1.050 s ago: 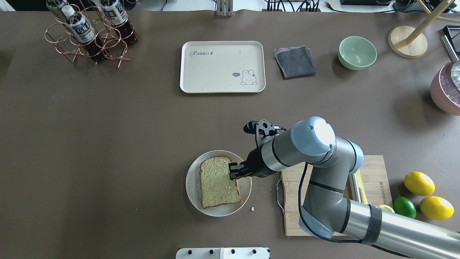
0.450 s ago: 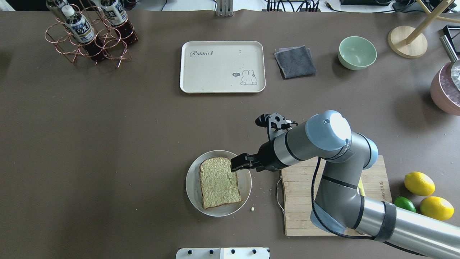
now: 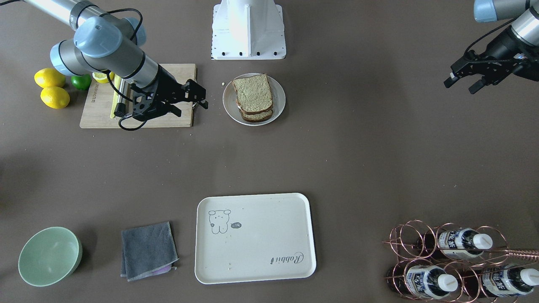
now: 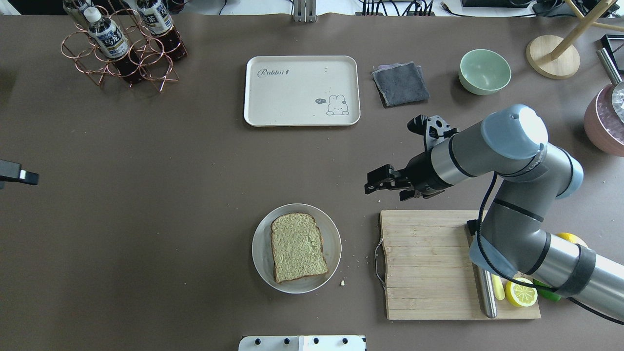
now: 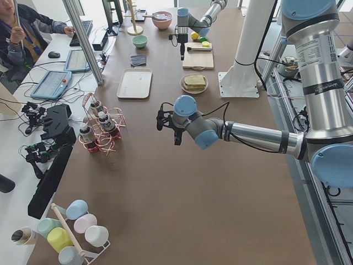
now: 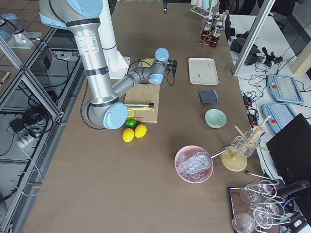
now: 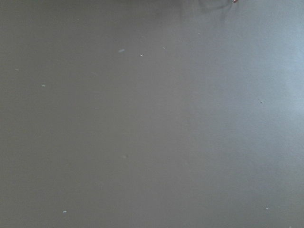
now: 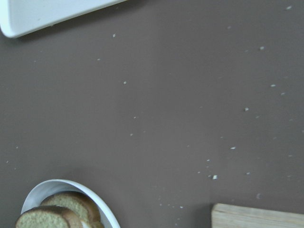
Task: Make sandwich and place on tray
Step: 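Open the right gripper and withdraw it while the left arm reaches toward the plate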
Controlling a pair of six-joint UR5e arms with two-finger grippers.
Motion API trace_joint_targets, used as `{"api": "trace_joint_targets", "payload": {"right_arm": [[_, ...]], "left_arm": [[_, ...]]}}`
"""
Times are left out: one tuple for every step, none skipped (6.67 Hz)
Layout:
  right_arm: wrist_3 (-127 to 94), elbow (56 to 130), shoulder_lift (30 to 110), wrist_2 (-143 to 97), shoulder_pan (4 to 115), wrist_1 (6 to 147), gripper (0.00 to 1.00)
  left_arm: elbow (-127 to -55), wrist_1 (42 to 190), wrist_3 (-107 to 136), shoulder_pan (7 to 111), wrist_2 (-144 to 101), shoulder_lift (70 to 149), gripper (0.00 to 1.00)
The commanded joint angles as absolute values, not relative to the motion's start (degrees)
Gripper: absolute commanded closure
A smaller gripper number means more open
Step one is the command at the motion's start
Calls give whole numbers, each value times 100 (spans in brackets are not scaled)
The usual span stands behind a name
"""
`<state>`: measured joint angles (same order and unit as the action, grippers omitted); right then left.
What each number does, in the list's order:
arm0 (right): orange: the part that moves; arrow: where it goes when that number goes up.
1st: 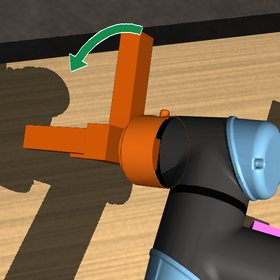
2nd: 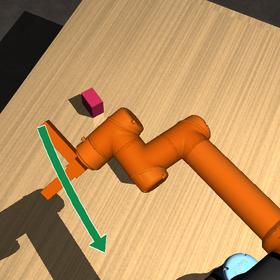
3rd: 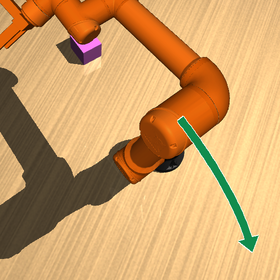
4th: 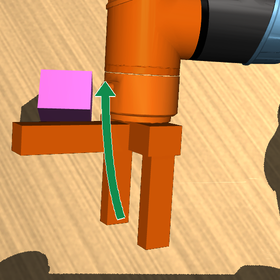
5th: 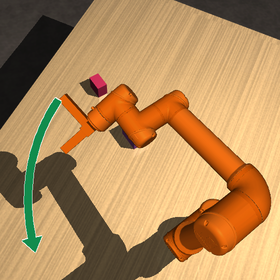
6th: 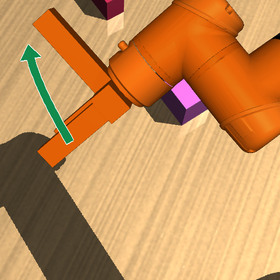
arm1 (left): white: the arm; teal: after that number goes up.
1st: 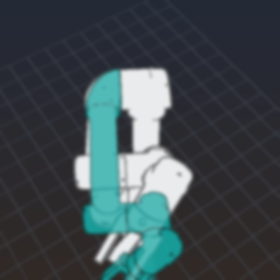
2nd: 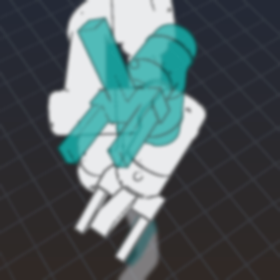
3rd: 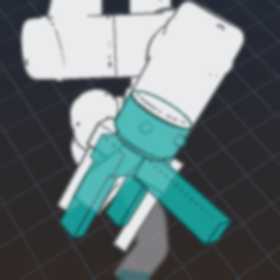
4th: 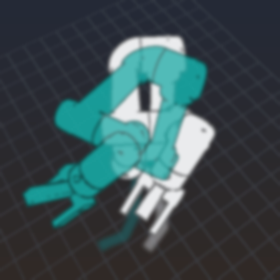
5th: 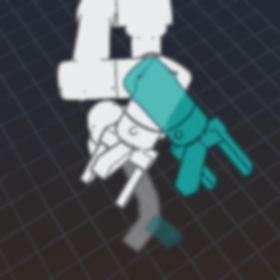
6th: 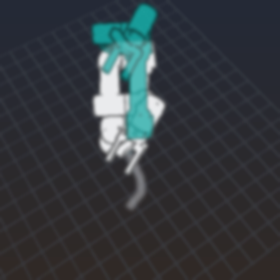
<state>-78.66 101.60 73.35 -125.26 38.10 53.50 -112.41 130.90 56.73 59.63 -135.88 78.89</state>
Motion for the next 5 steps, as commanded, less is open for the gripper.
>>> {"api": "trace_joint_targets", "payload": {"right_arm": [[-7553,10335,7802,-13041,4497,5634,0],[-6915,10336,8118,-13191,4778,5634,0],[-6386,10336,8399,-13392,5060,5634,0],[-5694,10336,8863,-13499,5367,5634,0],[-5086,10336,9242,-13526,5579,5625,0]], "left_arm": [[-11417,13078,7402,4210,-12453,8873,3],[-11417,12852,8027,3592,-11993,9268,3],[-11417,12293,8051,3360,-11727,9664,3],[-11400,11469,8051,3027,-11377,10277,4],[-11286,11209,8077,2606,-10929,10535,8]]}}
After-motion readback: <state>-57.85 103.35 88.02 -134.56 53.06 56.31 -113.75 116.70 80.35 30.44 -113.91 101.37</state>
